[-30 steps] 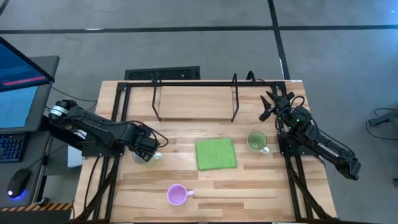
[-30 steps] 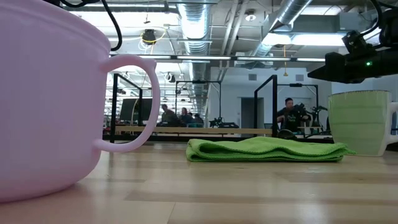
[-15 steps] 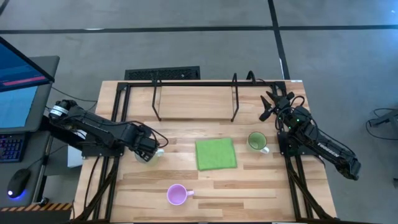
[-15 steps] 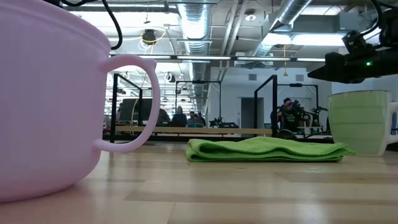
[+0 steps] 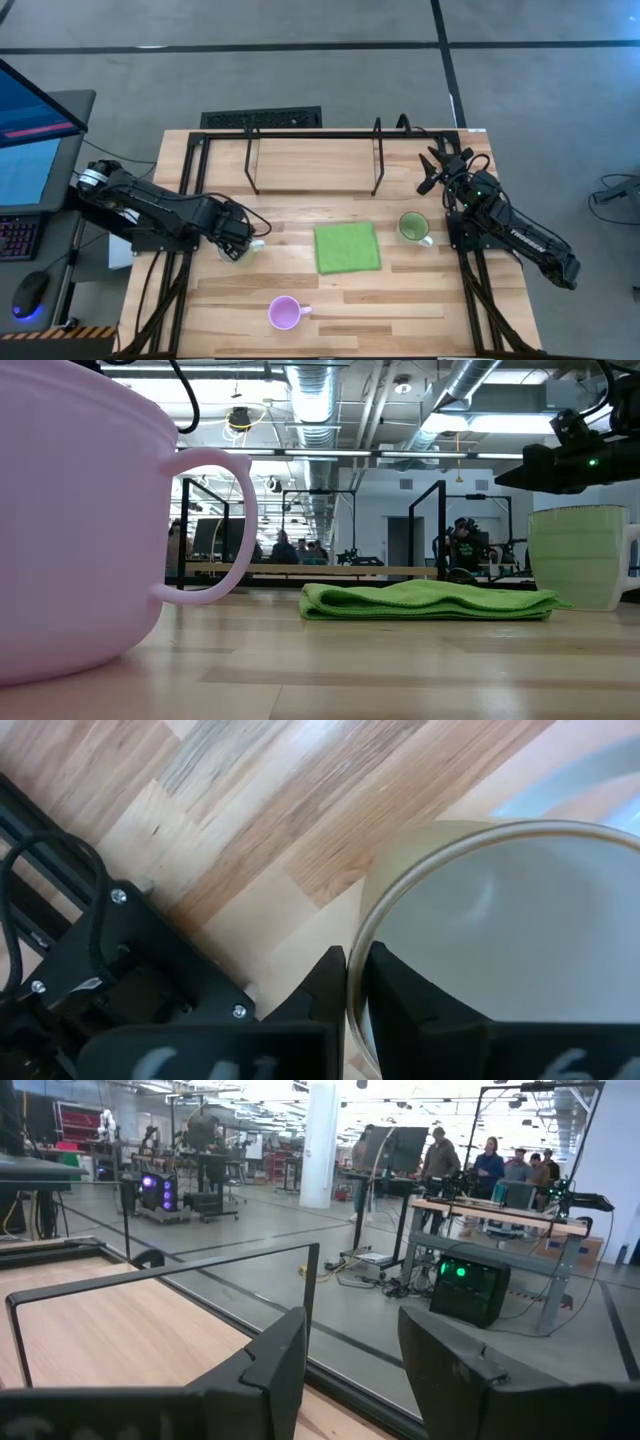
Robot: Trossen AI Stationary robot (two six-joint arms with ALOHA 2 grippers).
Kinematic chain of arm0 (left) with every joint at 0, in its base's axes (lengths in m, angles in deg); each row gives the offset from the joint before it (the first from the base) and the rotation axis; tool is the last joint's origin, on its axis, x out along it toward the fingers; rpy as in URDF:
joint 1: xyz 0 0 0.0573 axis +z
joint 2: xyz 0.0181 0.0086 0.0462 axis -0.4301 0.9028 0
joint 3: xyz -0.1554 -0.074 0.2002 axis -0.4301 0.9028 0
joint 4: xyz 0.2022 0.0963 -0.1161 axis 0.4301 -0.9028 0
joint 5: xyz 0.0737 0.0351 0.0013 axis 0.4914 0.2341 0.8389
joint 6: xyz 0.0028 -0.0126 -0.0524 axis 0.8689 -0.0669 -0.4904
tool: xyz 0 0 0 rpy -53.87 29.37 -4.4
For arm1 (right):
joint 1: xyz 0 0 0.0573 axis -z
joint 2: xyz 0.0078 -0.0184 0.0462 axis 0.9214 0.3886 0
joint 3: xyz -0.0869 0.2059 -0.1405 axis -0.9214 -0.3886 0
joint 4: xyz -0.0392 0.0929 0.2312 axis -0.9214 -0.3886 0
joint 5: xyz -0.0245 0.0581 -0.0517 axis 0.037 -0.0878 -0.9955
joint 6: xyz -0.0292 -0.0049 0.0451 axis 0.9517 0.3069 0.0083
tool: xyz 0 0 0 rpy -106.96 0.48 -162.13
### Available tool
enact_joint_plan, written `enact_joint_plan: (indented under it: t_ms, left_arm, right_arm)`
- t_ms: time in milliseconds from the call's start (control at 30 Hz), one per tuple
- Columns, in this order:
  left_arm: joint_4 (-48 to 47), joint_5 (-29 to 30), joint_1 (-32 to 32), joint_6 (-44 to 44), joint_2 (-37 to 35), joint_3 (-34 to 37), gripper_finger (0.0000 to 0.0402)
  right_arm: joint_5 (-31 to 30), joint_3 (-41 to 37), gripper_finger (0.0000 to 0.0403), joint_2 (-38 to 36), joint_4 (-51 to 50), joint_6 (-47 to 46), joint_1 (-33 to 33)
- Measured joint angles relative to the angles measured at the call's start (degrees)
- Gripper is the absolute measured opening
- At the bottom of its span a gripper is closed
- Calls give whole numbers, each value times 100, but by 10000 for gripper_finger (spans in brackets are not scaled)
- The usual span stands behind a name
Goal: Stack small to large cups/mugs on shelf
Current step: Put the light green mug on the shelf
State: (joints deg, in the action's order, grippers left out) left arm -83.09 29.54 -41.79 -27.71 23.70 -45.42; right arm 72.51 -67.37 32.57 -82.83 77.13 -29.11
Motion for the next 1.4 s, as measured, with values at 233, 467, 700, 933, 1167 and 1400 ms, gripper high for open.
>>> enact_joint_plan:
  t_ms: [233, 467, 700, 933, 1167, 1400]
  left_arm:
    - [28, 120, 27, 203, 7, 2, 10]
    - [72, 227, 243, 525, -147, -162, 4]
    - [107, 497, 364, 1316, -162, -766, 2]
    - [93, 546, 699, 2211, -168, -1186, 2]
    - [91, 542, 1226, 3113, -168, -1572, 2]
    - [231, 393, 1515, 4056, -168, -2135, 2]
  right_arm:
    - [0, 0, 184, 1, -1, 0, 0]
    - [0, 0, 184, 0, -2, -2, 0]
    - [0, 0, 184, 0, 0, 0, 0]
    - [0, 0, 184, 2, 0, -2, 0]
    - [0, 0, 184, 2, 0, -2, 0]
    - [0, 0, 184, 2, 0, -2, 0]
